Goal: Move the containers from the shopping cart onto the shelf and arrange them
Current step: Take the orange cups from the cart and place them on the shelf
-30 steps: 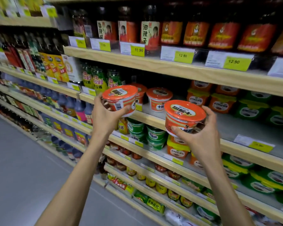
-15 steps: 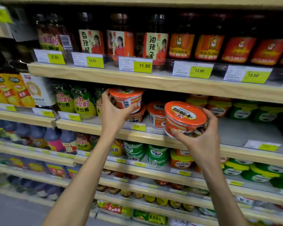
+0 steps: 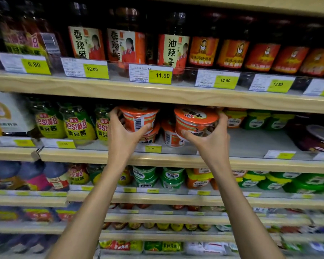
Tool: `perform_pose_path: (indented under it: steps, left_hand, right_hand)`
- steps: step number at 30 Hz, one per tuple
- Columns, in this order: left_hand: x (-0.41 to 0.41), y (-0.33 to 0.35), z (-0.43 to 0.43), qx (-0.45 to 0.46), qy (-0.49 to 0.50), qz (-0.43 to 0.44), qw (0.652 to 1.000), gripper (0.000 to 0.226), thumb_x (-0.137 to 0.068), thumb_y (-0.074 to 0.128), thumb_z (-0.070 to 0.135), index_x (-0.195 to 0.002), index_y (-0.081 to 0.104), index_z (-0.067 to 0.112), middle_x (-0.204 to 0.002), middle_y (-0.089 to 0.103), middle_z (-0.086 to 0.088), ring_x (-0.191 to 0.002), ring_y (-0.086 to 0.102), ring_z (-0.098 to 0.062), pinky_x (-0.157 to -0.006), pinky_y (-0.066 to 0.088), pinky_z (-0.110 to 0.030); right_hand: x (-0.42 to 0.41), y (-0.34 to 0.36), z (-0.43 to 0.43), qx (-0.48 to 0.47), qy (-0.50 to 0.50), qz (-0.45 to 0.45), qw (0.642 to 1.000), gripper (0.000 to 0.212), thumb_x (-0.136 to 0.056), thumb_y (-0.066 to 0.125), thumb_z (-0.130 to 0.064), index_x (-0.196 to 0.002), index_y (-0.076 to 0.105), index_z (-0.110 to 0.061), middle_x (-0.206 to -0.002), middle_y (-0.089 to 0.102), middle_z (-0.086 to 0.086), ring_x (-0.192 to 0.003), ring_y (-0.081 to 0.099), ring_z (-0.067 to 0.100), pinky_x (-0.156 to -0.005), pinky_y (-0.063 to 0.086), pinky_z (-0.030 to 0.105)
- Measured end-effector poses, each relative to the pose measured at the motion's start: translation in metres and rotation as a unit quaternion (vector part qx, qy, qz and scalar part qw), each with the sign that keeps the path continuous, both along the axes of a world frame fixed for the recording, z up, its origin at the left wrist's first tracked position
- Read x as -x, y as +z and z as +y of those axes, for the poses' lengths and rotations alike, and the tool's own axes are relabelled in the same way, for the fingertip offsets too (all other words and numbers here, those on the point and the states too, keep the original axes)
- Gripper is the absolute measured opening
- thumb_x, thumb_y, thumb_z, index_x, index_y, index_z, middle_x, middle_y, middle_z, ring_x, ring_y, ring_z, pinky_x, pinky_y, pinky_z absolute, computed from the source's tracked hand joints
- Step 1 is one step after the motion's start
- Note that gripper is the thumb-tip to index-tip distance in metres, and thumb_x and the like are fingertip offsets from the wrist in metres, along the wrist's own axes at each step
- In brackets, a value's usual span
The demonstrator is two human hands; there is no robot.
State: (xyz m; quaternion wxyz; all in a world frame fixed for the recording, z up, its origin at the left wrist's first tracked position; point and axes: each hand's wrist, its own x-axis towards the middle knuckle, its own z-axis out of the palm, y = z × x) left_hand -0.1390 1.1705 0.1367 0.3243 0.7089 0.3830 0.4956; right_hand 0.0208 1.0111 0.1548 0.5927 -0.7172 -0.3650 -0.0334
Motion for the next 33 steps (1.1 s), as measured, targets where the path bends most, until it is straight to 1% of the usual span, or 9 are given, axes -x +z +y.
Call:
perform_pose_path:
  steps: [4,5,6,7,9,16,23,28,33]
  left_hand:
    - [0.002,-0.003,0.003,-0.009,-0.016,-0.002,1.0,0.094,-0.072,0.086,0.041,-0.145,0.037,0.009,-0.136,0.049,0.003,-0.117,0.043,0.002,-0.09,0.032,0.001]
    - [0.003,-0.004,0.005,-0.008,-0.024,-0.005,1.0,0.094,-0.072,0.086,0.042,-0.145,0.036,0.011,-0.136,0.048,0.004,-0.118,0.044,0.003,-0.096,0.036,-0.003]
    - [0.005,-0.006,0.006,-0.003,-0.032,-0.005,0.999,0.095,-0.071,0.086,0.047,-0.145,0.035,0.014,-0.138,0.05,0.004,-0.122,0.048,-0.002,-0.103,0.042,-0.016]
    - [0.007,-0.009,0.009,0.002,-0.04,-0.002,0.999,0.097,-0.069,0.084,0.053,-0.145,0.034,0.018,-0.14,0.051,0.003,-0.125,0.052,-0.008,-0.105,0.047,-0.031]
    - [0.012,-0.012,0.01,0.008,-0.055,0.009,0.998,0.097,-0.066,0.081,0.06,-0.143,0.034,0.024,-0.138,0.054,0.002,-0.125,0.056,-0.015,-0.101,0.052,-0.043]
    - [0.023,-0.012,0.013,-0.005,-0.063,0.052,0.997,0.098,-0.068,0.083,0.056,-0.145,0.032,0.023,-0.14,0.054,0.001,-0.127,0.055,-0.016,-0.101,0.051,-0.045]
    - [0.024,-0.011,0.009,-0.027,-0.064,0.088,0.994,0.094,-0.073,0.084,0.047,-0.146,0.034,0.015,-0.142,0.051,-0.003,-0.131,0.05,-0.019,-0.104,0.048,-0.045]
    - [0.033,-0.014,0.004,-0.056,-0.067,0.124,0.988,0.089,-0.078,0.083,0.039,-0.146,0.036,0.008,-0.143,0.049,-0.007,-0.132,0.047,-0.021,-0.103,0.042,-0.031]
    - [0.048,-0.026,0.0,-0.086,-0.078,0.201,0.973,0.089,-0.078,0.079,0.05,-0.146,0.036,0.012,-0.145,0.047,-0.006,-0.133,0.045,-0.023,-0.103,0.044,-0.04]
  right_hand:
    - [-0.001,0.003,0.017,0.022,-0.026,-0.009,0.999,0.085,-0.063,0.094,-0.035,-0.126,0.039,-0.019,-0.123,0.057,-0.003,-0.111,0.052,0.008,-0.087,0.039,0.015]
    - [-0.001,0.003,0.021,0.023,-0.027,-0.008,0.999,0.086,-0.063,0.094,-0.034,-0.126,0.038,-0.019,-0.125,0.056,-0.003,-0.112,0.052,0.007,-0.089,0.039,0.015]
    - [-0.002,0.003,0.025,0.026,-0.026,-0.007,0.999,0.087,-0.063,0.094,-0.034,-0.128,0.039,-0.018,-0.126,0.055,-0.004,-0.113,0.051,0.007,-0.091,0.038,0.016]
    - [-0.003,0.002,0.028,0.029,-0.026,-0.006,0.999,0.088,-0.063,0.094,-0.034,-0.13,0.039,-0.017,-0.125,0.054,-0.006,-0.113,0.05,0.006,-0.091,0.037,0.015]
    - [-0.004,0.001,0.035,0.035,-0.026,-0.008,0.999,0.089,-0.063,0.093,-0.035,-0.132,0.041,-0.013,-0.124,0.052,-0.007,-0.114,0.05,0.007,-0.09,0.036,0.014]
    - [-0.007,-0.002,0.048,0.068,-0.022,-0.023,0.997,0.085,-0.067,0.091,-0.039,-0.131,0.043,-0.01,-0.131,0.059,0.006,-0.119,0.057,0.021,-0.089,0.042,0.021]
    - [0.0,-0.001,0.053,0.106,-0.047,-0.038,0.992,0.087,-0.068,0.089,-0.044,-0.131,0.04,-0.008,-0.133,0.058,0.012,-0.123,0.057,0.031,-0.096,0.05,0.043]
    - [0.004,-0.006,0.041,0.149,-0.053,-0.069,0.985,0.093,-0.072,0.087,-0.036,-0.143,0.032,-0.008,-0.14,0.051,0.012,-0.128,0.051,0.031,-0.1,0.048,0.044]
    - [0.014,-0.008,0.019,0.231,-0.067,-0.131,0.962,0.103,-0.075,0.085,-0.027,-0.153,0.02,-0.008,-0.146,0.043,0.016,-0.132,0.044,0.038,-0.101,0.046,0.049]
